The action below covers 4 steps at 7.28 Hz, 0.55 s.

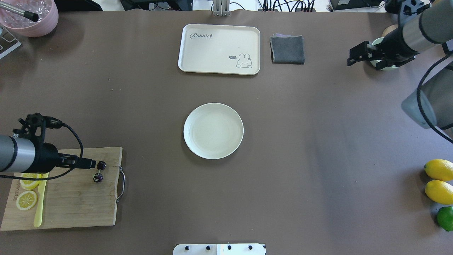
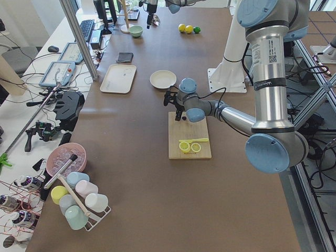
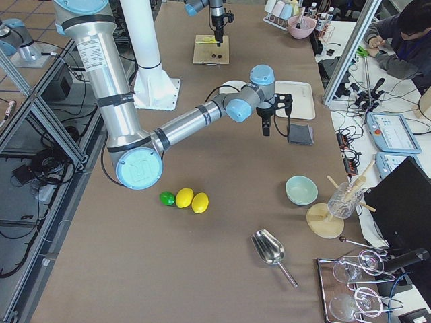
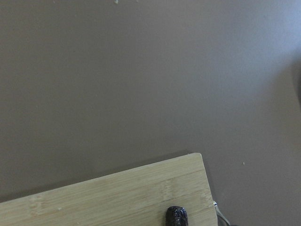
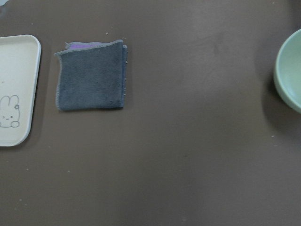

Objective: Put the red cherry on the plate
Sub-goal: 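Grasp the dark cherry pair on the cutting board with the left gripper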

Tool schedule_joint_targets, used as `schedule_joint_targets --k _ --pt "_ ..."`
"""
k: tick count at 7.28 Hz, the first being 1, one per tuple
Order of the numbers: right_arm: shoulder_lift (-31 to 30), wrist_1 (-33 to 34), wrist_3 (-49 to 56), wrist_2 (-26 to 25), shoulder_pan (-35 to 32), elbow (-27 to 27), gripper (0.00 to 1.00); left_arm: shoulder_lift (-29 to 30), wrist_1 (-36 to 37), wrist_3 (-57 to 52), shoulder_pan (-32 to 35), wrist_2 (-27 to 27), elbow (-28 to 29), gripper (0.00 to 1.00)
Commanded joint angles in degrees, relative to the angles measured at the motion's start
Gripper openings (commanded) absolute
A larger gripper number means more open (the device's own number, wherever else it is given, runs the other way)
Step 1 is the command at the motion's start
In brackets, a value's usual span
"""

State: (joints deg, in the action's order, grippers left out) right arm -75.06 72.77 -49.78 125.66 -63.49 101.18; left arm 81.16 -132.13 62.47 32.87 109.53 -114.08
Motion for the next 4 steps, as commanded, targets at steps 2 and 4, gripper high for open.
schedule_joint_targets --k 2,4 --pt "-3.7 0.0 8.2 2.2 -4.5 -0.5 1.0 1.9 0.1 2.4 -4.8 -4.5 1.1 0.5" --pt "-3.8 0.0 8.2 2.1 -4.5 -0.5 1.0 1.3 0.1 2.4 -4.8 -4.4 1.0 0.36"
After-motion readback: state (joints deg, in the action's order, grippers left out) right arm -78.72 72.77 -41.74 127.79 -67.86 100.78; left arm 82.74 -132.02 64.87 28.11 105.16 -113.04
